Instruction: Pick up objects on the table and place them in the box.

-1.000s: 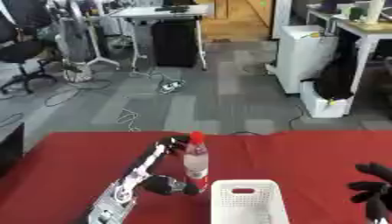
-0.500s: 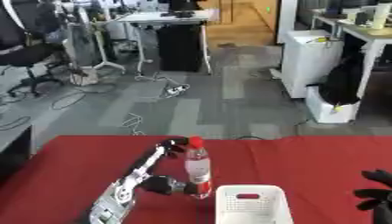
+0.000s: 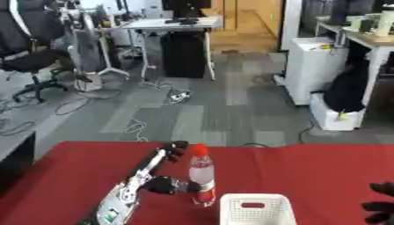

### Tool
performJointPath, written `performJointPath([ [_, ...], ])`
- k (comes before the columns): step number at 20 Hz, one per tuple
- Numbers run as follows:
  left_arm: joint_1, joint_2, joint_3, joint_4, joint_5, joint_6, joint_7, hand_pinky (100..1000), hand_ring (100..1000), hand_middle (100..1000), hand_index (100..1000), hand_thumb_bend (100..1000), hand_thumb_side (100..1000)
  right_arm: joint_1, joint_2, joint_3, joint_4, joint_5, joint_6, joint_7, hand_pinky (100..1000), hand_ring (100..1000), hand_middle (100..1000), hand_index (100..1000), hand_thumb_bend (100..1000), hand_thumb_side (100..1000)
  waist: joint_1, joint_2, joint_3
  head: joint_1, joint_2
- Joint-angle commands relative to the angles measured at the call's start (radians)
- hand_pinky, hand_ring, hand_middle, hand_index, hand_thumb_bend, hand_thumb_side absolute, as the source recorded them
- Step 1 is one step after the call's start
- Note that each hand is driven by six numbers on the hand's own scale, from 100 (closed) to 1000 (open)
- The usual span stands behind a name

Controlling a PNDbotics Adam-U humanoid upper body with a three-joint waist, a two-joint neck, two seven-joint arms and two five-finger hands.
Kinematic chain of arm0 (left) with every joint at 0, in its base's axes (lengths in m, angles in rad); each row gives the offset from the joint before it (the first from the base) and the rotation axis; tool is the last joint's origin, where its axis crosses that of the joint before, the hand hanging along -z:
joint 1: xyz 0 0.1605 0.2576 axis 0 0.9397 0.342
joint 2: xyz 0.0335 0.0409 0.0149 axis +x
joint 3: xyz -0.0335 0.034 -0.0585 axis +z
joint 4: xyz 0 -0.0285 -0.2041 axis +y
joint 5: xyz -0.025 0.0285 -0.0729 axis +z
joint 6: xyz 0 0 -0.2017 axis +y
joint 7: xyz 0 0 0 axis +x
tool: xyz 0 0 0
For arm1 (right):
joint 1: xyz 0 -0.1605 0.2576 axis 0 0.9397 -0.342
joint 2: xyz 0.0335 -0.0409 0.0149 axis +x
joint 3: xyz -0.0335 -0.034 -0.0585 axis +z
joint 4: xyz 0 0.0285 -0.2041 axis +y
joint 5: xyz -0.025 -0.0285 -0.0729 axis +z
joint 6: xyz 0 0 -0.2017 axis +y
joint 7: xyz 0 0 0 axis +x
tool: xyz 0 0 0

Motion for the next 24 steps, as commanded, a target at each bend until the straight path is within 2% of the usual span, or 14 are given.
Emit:
performJointPath([
  [1, -0.035, 0.002, 0.017, 0.019, -0.013, -0.006, 0.011, 745, 807, 806, 908, 976, 591, -0.013, 0.002, 0.003, -0.01, -0.007, -0.002, 0.006, 589, 694, 833, 935, 100, 503, 0.0, -0.011, -0.006, 0.011, -0.017],
  [19, -0.049, -0.038, 0.015, 0.045, -0.02, -0.021, 0.005, 747, 809, 806, 909, 967, 589, -0.022, 0.003, 0.003, -0.011, -0.02, -0.008, 0.022, 594, 696, 836, 938, 100, 504, 0.018, -0.003, -0.047, 0.013, -0.019],
  [24, -0.047, -0.041, 0.017, 0.048, -0.023, -0.019, 0.004, 742, 803, 796, 902, 937, 565, -0.022, 0.003, 0.002, -0.01, -0.027, -0.009, 0.024, 595, 697, 837, 939, 100, 507, 0.02, -0.003, -0.051, 0.011, -0.02],
])
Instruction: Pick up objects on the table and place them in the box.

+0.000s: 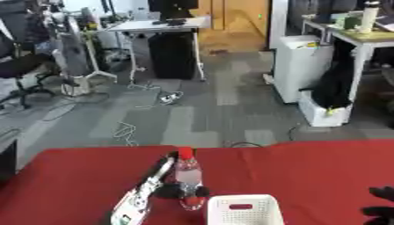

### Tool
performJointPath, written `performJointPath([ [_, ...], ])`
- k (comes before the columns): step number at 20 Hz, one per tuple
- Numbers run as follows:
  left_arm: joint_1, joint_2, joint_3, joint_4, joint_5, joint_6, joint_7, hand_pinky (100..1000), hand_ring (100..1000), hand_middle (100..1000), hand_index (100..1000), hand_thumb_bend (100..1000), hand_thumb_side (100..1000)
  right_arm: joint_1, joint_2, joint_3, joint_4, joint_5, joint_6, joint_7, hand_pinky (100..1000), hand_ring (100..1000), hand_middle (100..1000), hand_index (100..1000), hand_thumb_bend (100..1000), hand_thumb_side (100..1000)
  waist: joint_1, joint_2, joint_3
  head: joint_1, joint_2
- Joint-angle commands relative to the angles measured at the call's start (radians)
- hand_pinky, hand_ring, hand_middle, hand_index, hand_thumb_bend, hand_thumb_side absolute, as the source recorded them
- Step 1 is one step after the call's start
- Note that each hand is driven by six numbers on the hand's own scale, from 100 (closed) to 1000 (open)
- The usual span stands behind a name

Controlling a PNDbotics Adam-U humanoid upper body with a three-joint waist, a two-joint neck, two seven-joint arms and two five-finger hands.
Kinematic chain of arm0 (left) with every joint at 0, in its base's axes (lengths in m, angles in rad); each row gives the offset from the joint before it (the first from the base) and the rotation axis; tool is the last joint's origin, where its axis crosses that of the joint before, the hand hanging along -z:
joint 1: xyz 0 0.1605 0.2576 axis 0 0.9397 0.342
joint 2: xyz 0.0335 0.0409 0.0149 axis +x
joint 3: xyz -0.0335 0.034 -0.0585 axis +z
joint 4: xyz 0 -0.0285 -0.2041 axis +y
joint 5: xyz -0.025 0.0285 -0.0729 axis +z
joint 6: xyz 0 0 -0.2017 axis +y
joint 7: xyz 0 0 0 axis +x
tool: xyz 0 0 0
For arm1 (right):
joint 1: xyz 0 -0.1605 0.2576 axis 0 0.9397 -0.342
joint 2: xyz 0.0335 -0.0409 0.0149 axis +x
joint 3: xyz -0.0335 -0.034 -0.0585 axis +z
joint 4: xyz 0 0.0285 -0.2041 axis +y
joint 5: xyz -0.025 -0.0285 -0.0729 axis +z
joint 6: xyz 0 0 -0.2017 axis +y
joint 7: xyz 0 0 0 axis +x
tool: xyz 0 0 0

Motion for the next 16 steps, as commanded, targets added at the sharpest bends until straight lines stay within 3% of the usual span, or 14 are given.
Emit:
performJointPath([
  [1, -0.022, 0.006, 0.009, -0.005, -0.008, 0.0, 0.004, 741, 802, 796, 901, 935, 564, -0.014, -0.002, -0.004, -0.011, -0.006, -0.003, 0.004, 595, 697, 837, 939, 100, 507, -0.002, -0.013, -0.002, 0.01, -0.013],
  [9, -0.007, -0.01, 0.012, 0.004, -0.003, -0.002, 0.024, 737, 796, 785, 892, 881, 547, -0.02, 0.002, -0.003, -0.014, -0.013, -0.003, 0.006, 595, 696, 837, 940, 100, 506, -0.005, -0.002, -0.013, 0.014, -0.016],
  [13, 0.001, -0.017, 0.016, 0.011, -0.003, -0.004, 0.041, 671, 741, 738, 863, 852, 508, -0.025, 0.007, -0.003, -0.017, -0.02, -0.002, 0.007, 594, 696, 837, 940, 100, 510, -0.007, 0.007, -0.018, 0.018, -0.019],
  [15, 0.004, -0.021, 0.02, 0.013, -0.004, -0.002, 0.062, 577, 637, 642, 805, 771, 408, -0.027, 0.008, -0.003, -0.019, -0.023, -0.001, 0.008, 594, 695, 837, 940, 100, 511, -0.008, 0.011, -0.021, 0.019, -0.02],
  [16, 0.005, -0.023, 0.022, 0.016, -0.006, 0.004, 0.08, 508, 571, 566, 741, 605, 218, -0.028, 0.009, -0.003, -0.019, -0.024, -0.001, 0.008, 594, 695, 837, 940, 100, 511, -0.008, 0.013, -0.023, 0.021, -0.021],
])
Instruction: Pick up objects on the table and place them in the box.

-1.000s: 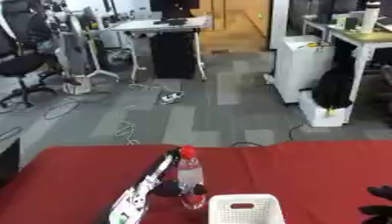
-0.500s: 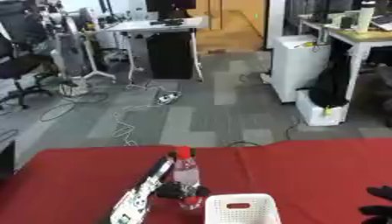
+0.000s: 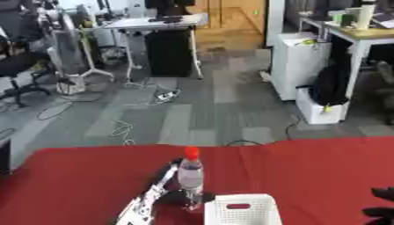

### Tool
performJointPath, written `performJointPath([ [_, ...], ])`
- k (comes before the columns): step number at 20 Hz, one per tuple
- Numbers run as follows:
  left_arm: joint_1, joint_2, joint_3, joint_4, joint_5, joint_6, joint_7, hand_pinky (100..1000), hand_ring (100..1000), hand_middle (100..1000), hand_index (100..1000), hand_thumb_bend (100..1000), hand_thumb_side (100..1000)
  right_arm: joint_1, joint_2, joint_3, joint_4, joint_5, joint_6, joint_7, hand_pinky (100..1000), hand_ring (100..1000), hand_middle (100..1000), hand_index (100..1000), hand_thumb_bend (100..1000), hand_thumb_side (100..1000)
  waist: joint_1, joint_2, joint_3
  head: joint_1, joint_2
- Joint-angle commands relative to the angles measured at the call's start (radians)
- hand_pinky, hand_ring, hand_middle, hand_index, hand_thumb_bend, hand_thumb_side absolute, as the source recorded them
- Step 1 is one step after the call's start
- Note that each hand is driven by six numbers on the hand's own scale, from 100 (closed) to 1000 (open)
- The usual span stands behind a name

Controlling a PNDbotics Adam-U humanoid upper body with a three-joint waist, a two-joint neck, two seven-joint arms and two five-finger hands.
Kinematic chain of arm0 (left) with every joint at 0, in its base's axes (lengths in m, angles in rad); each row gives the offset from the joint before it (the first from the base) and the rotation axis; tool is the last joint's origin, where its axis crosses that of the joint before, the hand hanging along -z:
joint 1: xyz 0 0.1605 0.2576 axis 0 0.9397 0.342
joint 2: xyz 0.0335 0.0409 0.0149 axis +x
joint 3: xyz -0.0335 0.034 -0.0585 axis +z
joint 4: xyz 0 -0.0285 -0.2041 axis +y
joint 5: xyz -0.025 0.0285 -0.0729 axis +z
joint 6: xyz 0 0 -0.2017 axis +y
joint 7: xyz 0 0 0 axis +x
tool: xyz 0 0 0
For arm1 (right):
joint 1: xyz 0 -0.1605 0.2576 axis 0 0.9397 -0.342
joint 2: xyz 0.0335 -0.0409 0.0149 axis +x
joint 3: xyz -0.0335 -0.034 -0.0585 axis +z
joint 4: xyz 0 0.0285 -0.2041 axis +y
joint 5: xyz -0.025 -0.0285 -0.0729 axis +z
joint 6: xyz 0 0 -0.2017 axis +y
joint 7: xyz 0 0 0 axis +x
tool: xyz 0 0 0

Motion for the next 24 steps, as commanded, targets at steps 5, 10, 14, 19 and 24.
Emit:
performJointPath([
  [5, -0.001, -0.004, 0.034, -0.006, -0.077, 0.1, 0.381, 100, 100, 100, 206, 100, 100, -0.02, 0.006, -0.003, -0.021, -0.014, 0.002, 0.005, 593, 694, 837, 941, 100, 523, -0.005, 0.003, -0.01, 0.019, -0.016],
  [10, 0.006, -0.025, 0.014, -0.016, -0.085, 0.126, 0.503, 100, 100, 100, 168, 407, 100, -0.02, 0.008, -0.003, -0.02, -0.016, 0.004, 0.005, 592, 693, 837, 941, 100, 525, -0.003, 0.007, -0.009, 0.021, -0.016],
  [14, 0.005, -0.023, 0.011, -0.029, -0.062, 0.113, 0.498, 100, 100, 100, 164, 506, 100, -0.02, 0.007, -0.003, -0.019, -0.017, 0.004, 0.005, 592, 692, 838, 941, 100, 523, -0.003, 0.006, -0.005, 0.022, -0.015],
  [19, 0.002, -0.016, 0.012, -0.039, -0.051, 0.105, 0.506, 100, 100, 100, 163, 527, 100, -0.019, 0.006, -0.003, -0.017, -0.016, 0.004, 0.005, 592, 691, 838, 941, 100, 523, -0.004, 0.003, -0.001, 0.021, -0.013],
  [24, 0.003, 0.01, -0.012, -0.101, -0.024, 0.107, 0.484, 100, 100, 100, 163, 536, 100, -0.014, 0.002, -0.003, -0.013, -0.015, 0.004, 0.005, 592, 691, 838, 942, 100, 524, -0.005, -0.005, 0.007, 0.012, -0.009],
])
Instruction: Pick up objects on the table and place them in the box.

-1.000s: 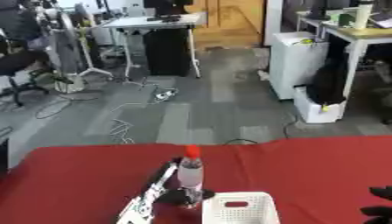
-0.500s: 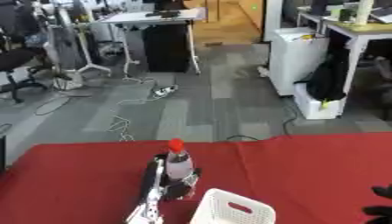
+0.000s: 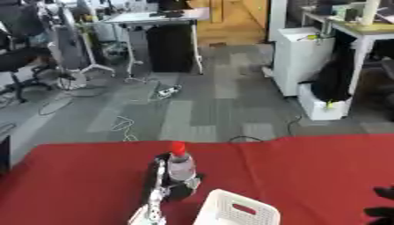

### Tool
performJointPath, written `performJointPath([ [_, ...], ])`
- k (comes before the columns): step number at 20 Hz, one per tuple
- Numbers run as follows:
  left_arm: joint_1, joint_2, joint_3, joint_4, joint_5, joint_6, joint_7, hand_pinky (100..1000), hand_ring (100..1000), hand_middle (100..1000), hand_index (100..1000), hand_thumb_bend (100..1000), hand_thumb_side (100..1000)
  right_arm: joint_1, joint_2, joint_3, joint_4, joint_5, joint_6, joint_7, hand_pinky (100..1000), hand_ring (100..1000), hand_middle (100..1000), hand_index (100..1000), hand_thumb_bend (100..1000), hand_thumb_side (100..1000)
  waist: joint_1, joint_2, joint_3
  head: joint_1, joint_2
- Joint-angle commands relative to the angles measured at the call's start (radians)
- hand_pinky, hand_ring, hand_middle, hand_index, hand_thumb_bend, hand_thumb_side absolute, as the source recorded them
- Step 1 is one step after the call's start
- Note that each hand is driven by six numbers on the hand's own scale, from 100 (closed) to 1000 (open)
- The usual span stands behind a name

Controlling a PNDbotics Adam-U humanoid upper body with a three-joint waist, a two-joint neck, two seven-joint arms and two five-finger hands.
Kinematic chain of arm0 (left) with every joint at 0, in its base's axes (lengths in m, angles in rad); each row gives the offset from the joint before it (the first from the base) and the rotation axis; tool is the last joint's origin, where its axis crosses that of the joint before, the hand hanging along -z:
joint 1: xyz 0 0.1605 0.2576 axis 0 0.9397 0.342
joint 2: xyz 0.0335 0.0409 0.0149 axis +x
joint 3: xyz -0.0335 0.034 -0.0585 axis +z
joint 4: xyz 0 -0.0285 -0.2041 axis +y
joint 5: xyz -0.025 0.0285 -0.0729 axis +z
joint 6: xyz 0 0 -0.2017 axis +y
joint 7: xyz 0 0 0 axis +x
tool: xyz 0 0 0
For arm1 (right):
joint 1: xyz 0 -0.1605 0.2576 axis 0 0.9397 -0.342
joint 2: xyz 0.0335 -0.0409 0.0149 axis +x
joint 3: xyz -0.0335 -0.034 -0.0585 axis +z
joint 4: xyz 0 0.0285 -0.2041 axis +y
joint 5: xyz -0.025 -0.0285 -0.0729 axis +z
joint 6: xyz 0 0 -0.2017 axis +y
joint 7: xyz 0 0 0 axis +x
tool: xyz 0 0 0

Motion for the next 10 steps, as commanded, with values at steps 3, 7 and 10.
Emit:
performJointPath([
  [3, -0.012, 0.085, -0.053, -0.174, 0.063, 0.02, -0.075, 100, 100, 100, 164, 541, 100, -0.002, -0.011, -0.005, -0.008, -0.003, 0.0, 0.0, 592, 691, 838, 942, 100, 523, 0.0, -0.031, 0.015, -0.003, 0.0],
  [7, -0.005, 0.134, -0.096, -0.331, 0.146, 0.067, -0.13, 100, 100, 100, 164, 543, 100, 0.006, -0.014, -0.007, -0.002, 0.0, 0.001, -0.002, 592, 691, 838, 942, 100, 524, 0.005, -0.044, 0.031, -0.008, 0.009],
  [10, 0.003, 0.172, -0.119, -0.417, 0.199, 0.102, -0.159, 100, 100, 100, 164, 545, 100, 0.013, -0.017, -0.009, 0.003, 0.002, 0.001, -0.004, 592, 691, 839, 943, 100, 524, 0.007, -0.055, 0.039, -0.013, 0.014],
])
